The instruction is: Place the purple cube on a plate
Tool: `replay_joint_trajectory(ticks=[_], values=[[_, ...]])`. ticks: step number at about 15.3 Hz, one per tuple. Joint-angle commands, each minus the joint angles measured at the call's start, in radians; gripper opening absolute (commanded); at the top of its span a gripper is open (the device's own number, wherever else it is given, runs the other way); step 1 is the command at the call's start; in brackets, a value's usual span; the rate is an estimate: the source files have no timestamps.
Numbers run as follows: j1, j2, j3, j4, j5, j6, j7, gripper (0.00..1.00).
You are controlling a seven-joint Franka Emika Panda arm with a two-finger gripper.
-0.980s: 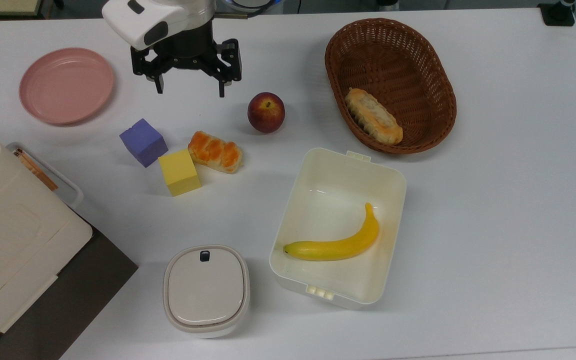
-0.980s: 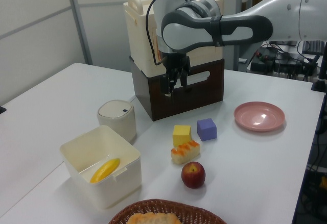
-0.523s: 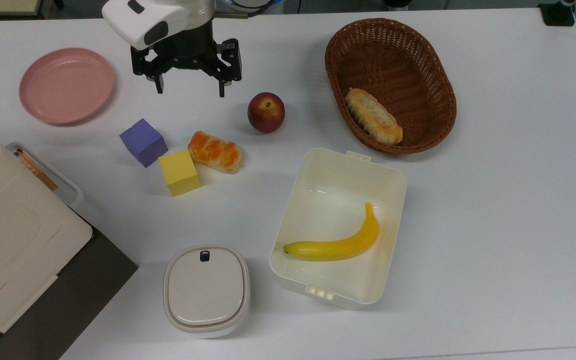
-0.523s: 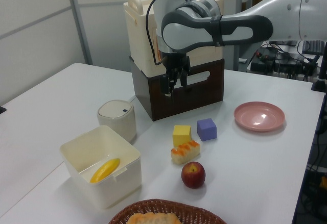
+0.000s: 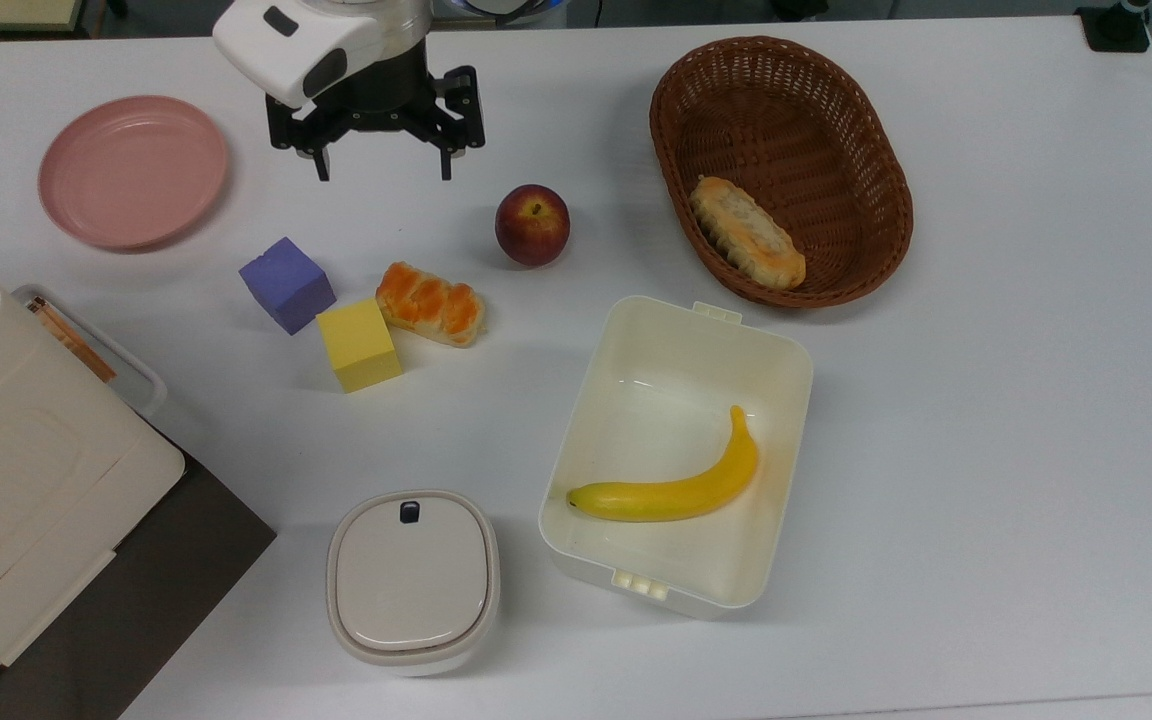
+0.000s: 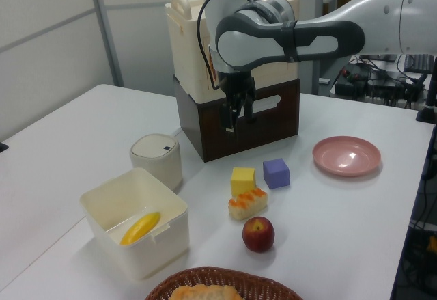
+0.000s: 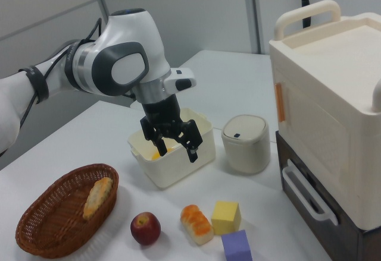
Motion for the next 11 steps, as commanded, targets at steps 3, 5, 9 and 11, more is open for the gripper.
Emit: replay_joint_trajectory(ticks=[3, 5, 9, 11], values=[[-0.009, -0.023, 0.004, -0.009, 0.006, -0.036, -0.055, 1.00], [-0.011, -0.023, 0.004, -0.009, 0.006, -0.035, -0.058, 1.00], [-0.009, -0.023, 0.000, -0.009, 0.007, -0.036, -0.101, 1.00], [0.001, -0.023, -0.011, -0.009, 0.007, -0.035, -0.101, 1.00]])
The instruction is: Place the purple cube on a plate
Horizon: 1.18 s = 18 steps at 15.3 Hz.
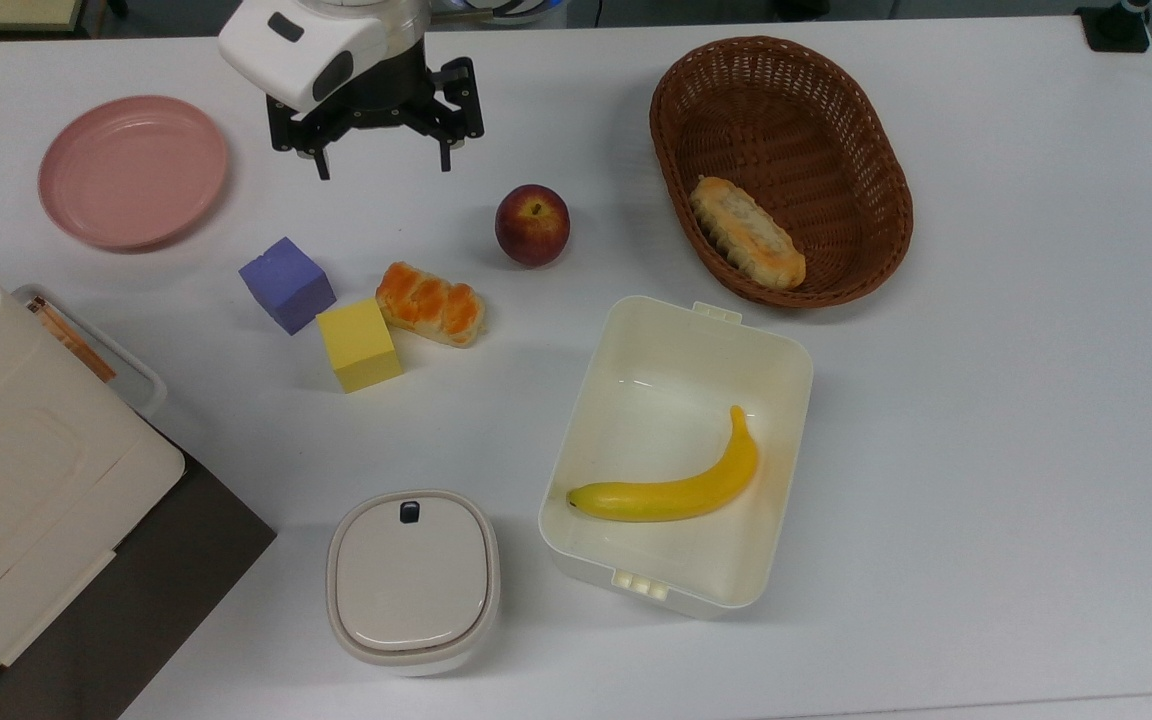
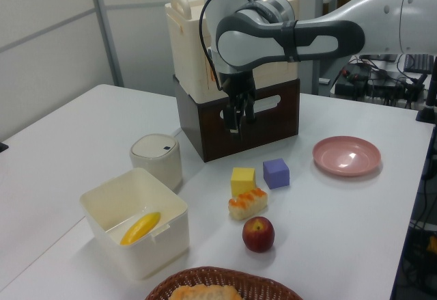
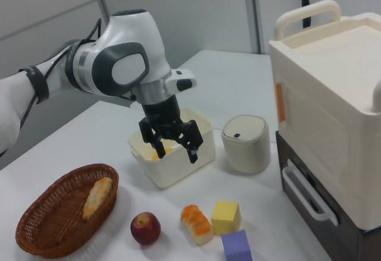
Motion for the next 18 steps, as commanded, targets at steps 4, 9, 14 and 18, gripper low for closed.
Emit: replay_joint_trajectory(ticks=[4, 9, 14, 18], values=[[0.109, -0.023, -0.134, -0.009, 0.022, -0.023, -0.070, 1.00], [0.104, -0.030, -0.133, -0.009, 0.023, -0.043, -0.080, 1.00], [0.095, -0.060, -0.155, -0.009, 0.010, -0.080, -0.144, 1.00], [0.062, -0.075, -0.162, -0.017, 0.012, -0.083, -0.155, 1.00]])
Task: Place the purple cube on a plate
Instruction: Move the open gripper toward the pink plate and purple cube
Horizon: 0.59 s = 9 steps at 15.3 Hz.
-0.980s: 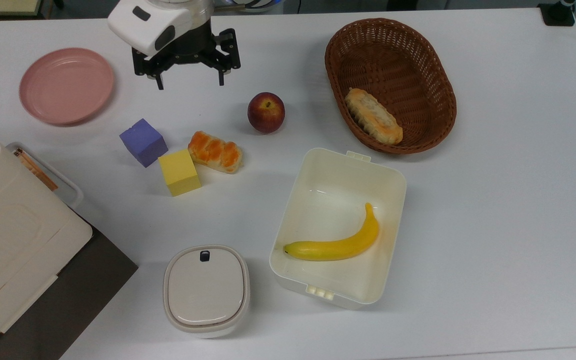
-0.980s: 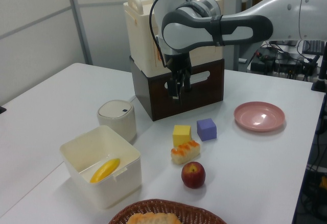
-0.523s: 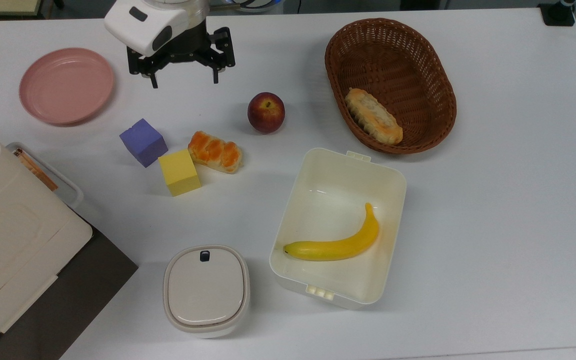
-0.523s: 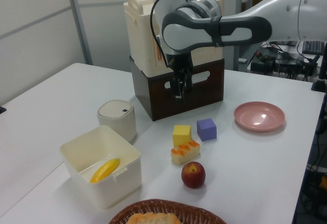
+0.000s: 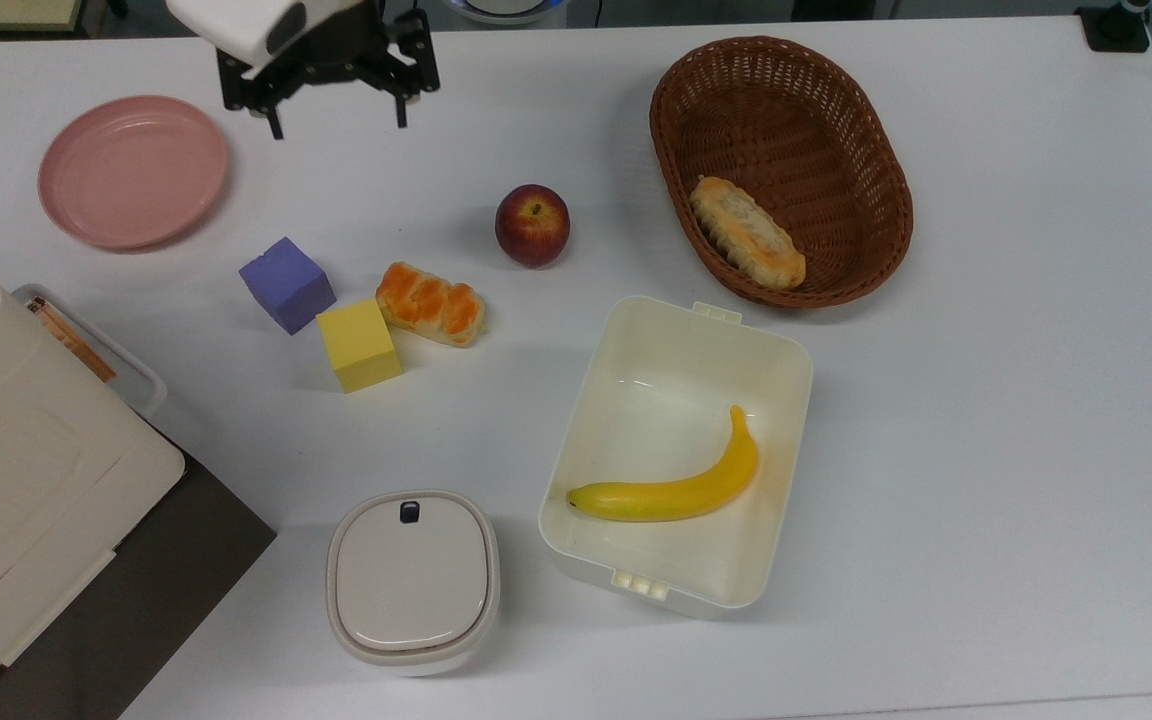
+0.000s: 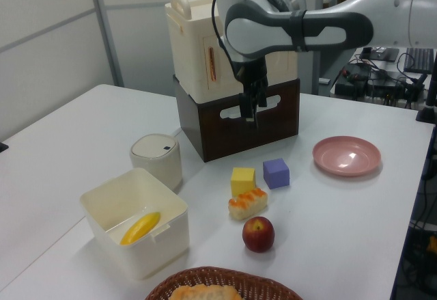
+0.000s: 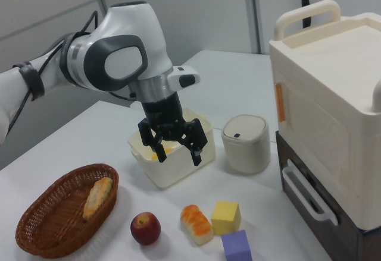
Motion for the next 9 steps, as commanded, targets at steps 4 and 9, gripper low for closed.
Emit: replay_joint_trajectory(ticks=[4, 9], values=[[-0.110, -0.066, -0.039, -0.083, 0.018, 0.007, -0.257, 1.00], [-0.152, -0.106, -0.042, -0.247, 0.019, 0.128, -0.311, 1.00]])
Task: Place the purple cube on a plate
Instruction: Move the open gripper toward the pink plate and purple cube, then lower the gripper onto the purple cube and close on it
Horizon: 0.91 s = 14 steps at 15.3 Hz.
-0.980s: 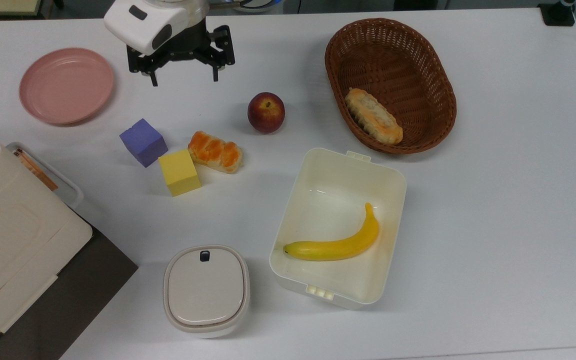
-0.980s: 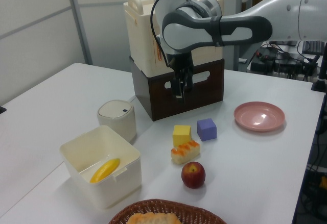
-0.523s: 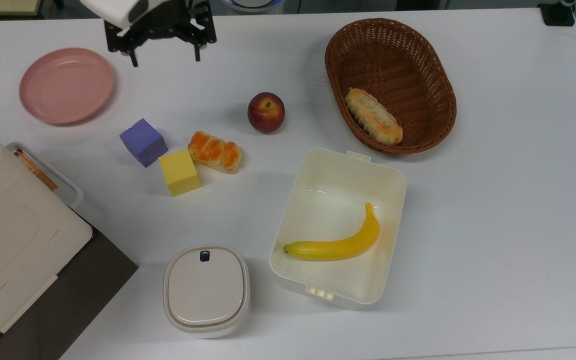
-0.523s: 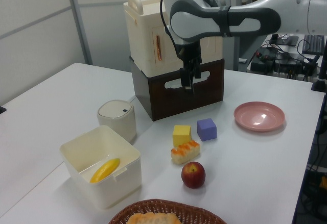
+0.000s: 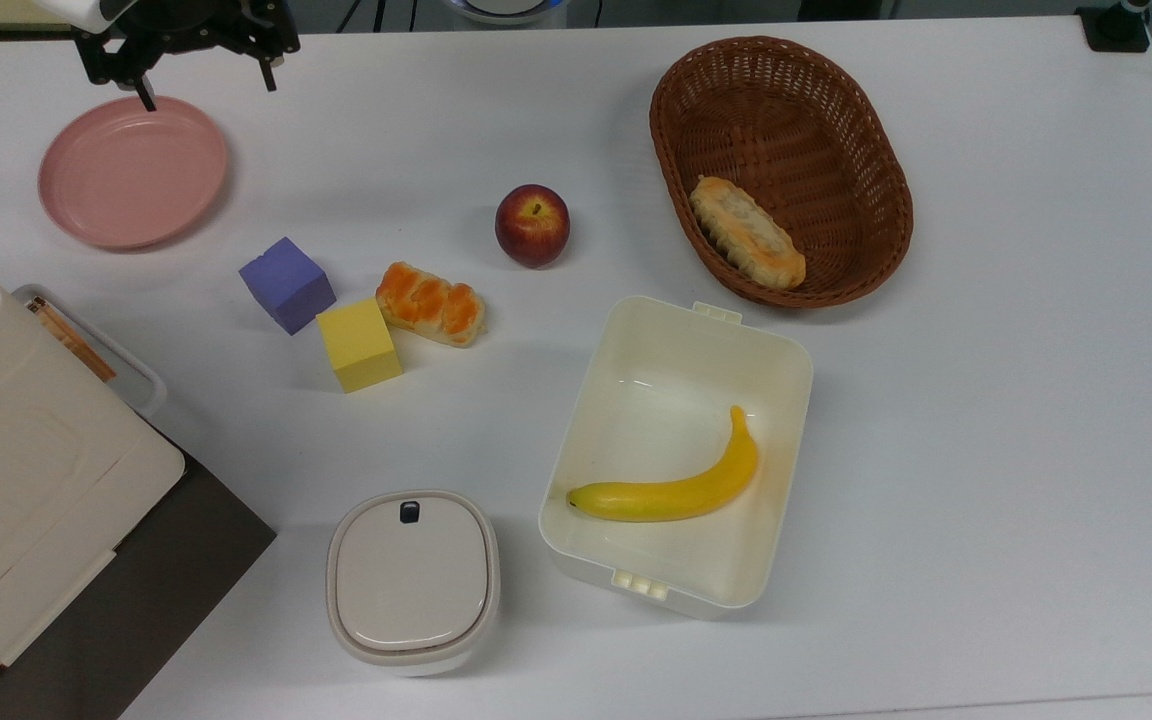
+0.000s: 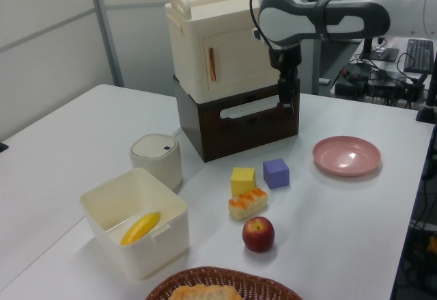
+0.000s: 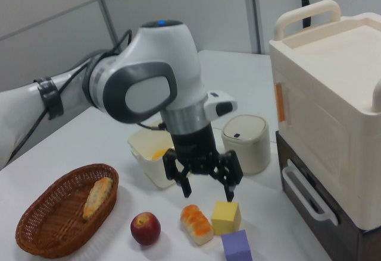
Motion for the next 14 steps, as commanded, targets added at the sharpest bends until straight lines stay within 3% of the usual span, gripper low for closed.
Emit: replay_joint_trajectory(ticks=[1, 3, 14], values=[[-0.009, -0.047, -0.004, -0.144, 0.018, 0.072, -0.083, 1.00], [-0.033, -0.017, -0.002, -0.186, 0.019, 0.143, -0.156, 1.00], [-0.029, 0.197, 0.033, -0.176, 0.009, 0.349, -0.185, 1.00]])
